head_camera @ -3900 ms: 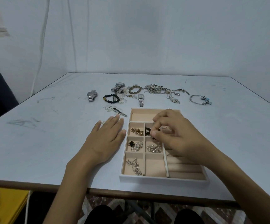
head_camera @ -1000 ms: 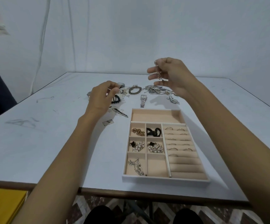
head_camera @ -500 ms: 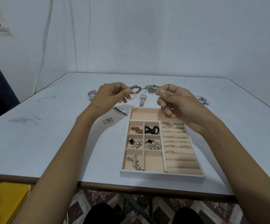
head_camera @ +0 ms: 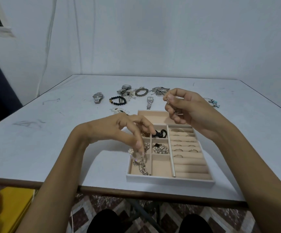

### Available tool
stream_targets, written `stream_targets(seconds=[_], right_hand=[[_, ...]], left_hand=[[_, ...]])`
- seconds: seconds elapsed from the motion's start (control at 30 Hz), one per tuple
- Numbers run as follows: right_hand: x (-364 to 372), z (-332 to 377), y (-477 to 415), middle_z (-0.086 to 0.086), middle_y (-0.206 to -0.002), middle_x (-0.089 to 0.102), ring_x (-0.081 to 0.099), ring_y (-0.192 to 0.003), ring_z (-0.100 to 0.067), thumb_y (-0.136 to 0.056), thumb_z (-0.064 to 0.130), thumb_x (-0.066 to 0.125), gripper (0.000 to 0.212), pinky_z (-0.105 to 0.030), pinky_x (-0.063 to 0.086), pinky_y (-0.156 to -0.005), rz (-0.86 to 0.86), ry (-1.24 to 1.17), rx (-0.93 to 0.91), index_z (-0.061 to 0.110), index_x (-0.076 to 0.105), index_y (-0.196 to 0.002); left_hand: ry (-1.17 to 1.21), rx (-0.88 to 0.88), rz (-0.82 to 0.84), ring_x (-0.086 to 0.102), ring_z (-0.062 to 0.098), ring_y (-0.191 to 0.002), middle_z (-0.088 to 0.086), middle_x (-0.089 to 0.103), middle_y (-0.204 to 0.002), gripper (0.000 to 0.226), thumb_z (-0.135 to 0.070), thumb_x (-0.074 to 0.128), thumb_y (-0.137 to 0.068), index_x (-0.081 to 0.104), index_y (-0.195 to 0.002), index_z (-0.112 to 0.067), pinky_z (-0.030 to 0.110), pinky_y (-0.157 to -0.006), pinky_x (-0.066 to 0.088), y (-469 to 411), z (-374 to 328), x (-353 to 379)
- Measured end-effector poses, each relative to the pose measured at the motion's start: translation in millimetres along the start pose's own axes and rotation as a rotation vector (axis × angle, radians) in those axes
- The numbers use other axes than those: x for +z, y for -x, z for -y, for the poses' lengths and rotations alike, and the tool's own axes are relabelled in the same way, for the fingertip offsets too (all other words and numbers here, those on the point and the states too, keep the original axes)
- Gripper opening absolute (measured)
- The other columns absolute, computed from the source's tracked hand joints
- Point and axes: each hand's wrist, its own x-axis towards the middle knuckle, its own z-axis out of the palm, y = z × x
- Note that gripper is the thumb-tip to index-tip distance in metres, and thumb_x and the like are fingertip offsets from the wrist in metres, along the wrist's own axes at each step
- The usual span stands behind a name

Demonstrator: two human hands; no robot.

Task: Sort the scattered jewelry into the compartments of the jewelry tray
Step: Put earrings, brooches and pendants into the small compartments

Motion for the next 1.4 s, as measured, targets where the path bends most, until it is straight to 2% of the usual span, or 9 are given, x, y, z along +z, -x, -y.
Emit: stream_targets(seconds=[0.2, 0.6, 0.73, 0.9, 1.0, 1.07, 1.17, 1.27, 1.4], right_hand=[[0.8, -0.9, 0.1, 0.0, -0.063, 0.054, 0.041, -0.047, -0.013, -0.096, 0.021, 0.052, 0.01, -0.02, 0.028, -0.043, 0.023, 0.005, -0.006, 0.014, 0.057, -0.09], [1.5, -1.7, 0.1, -0.001, -0.063, 0.055, 0.043, -0.047, -0.012, -0.096, 0.018, 0.052, 0.009, -0.019, 0.03, -0.041, 0.06, 0.013, 0.005, 0.012, 0.057, -0.092], [3.4, -0.4, 2.3, -0.003, -0.066, 0.057, 0.049, -0.05, -0.014, -0.094, 0.019, 0.054, 0.009, -0.022, 0.038, -0.045, 0.091, 0.024, -0.004, 0.011, 0.057, -0.094], [8.7, 4.0, 14.4, -0.008, -0.076, 0.067, 0.059, -0.059, -0.018, -0.083, 0.015, 0.062, 0.017, -0.027, 0.053, -0.056, 0.239, 0.052, -0.012, 0.007, 0.063, -0.098], [12.5, 4.3, 26.1, -0.011, -0.082, 0.07, 0.063, -0.066, -0.02, -0.085, 0.007, 0.062, 0.022, -0.03, 0.055, -0.064, 0.35, 0.09, -0.009, 0.007, 0.067, -0.107], [14.3, 4.1, 33.8, -0.011, -0.084, 0.071, 0.066, -0.071, -0.021, -0.084, 0.005, 0.063, 0.022, -0.03, 0.056, -0.069, 0.41, 0.115, -0.004, 0.009, 0.071, -0.104], [16.8, 2.9, 42.9, -0.012, -0.085, 0.073, 0.069, -0.078, -0.023, -0.081, 0.003, 0.066, 0.018, -0.027, 0.055, -0.074, 0.481, 0.116, 0.006, 0.007, 0.074, -0.097], [19.8, 1.5, 47.4, -0.015, -0.087, 0.073, 0.071, -0.084, -0.022, -0.08, 0.0, 0.066, 0.016, -0.027, 0.055, -0.077, 0.515, 0.141, 0.018, 0.003, 0.073, -0.095], [21.1, -0.9, 46.3, -0.018, -0.092, 0.073, 0.07, -0.089, -0.03, -0.08, 0.003, 0.069, 0.016, -0.04, 0.057, -0.084, 0.48, 0.213, 0.046, 0.003, 0.073, -0.096]], left_hand=[[-0.116, -0.079, 0.082, 0.042, 0.002, -0.126, -0.014, 0.056, -0.13, 0.012, -0.007, 0.076, -0.076, 0.078, -0.08, -0.018, 0.022, -0.103, 0.03, -4.5, 0.5, 5.0], [-0.211, -0.027, 0.104, 0.035, 0.007, -0.134, -0.018, 0.052, -0.134, 0.019, -0.013, 0.084, -0.068, 0.078, -0.081, -0.026, 0.039, -0.114, 0.023, -14.7, 9.2, 9.5], [-0.203, -0.041, 0.053, 0.042, 0.0, -0.126, -0.016, 0.051, -0.134, 0.023, -0.016, 0.085, -0.067, 0.073, -0.081, -0.029, 0.016, -0.103, 0.032, -13.4, 7.4, 7.5], [-0.147, -0.028, -0.305, 0.057, 0.011, -0.102, -0.011, 0.063, -0.114, 0.017, -0.033, 0.074, -0.078, 0.07, -0.09, -0.022, 0.031, -0.079, 0.037, -8.2, 10.4, -6.2], [-0.224, -0.091, -0.563, 0.056, -0.002, -0.086, -0.011, 0.061, -0.105, 0.012, -0.023, 0.063, -0.09, 0.068, -0.102, -0.02, 0.027, -0.076, 0.038, -12.6, 24.6, -11.9], [-0.397, -0.199, -0.626, 0.051, 0.006, -0.112, -0.005, 0.056, -0.122, 0.03, -0.034, 0.056, -0.091, 0.062, -0.116, -0.02, 0.032, -0.092, 0.039, -15.8, 41.0, -17.0], [-0.647, -0.448, -0.533, 0.022, 0.021, -0.143, 0.006, 0.033, -0.152, 0.072, -0.058, 0.036, -0.085, 0.038, -0.143, -0.016, 0.043, -0.116, 0.021, -20.1, 54.9, -16.5], [-0.793, -0.592, -0.394, -0.006, 0.017, -0.148, 0.002, 0.002, -0.161, 0.06, -0.043, 0.025, -0.101, 0.01, -0.152, -0.015, 0.044, -0.119, 0.0, -27.2, 62.0, -6.7], [-0.827, -0.651, -0.3, -0.01, 0.016, -0.148, 0.001, -0.007, -0.161, 0.059, -0.04, 0.016, -0.102, -0.001, -0.153, -0.016, 0.045, -0.119, -0.004, -29.5, 65.1, -4.5]])
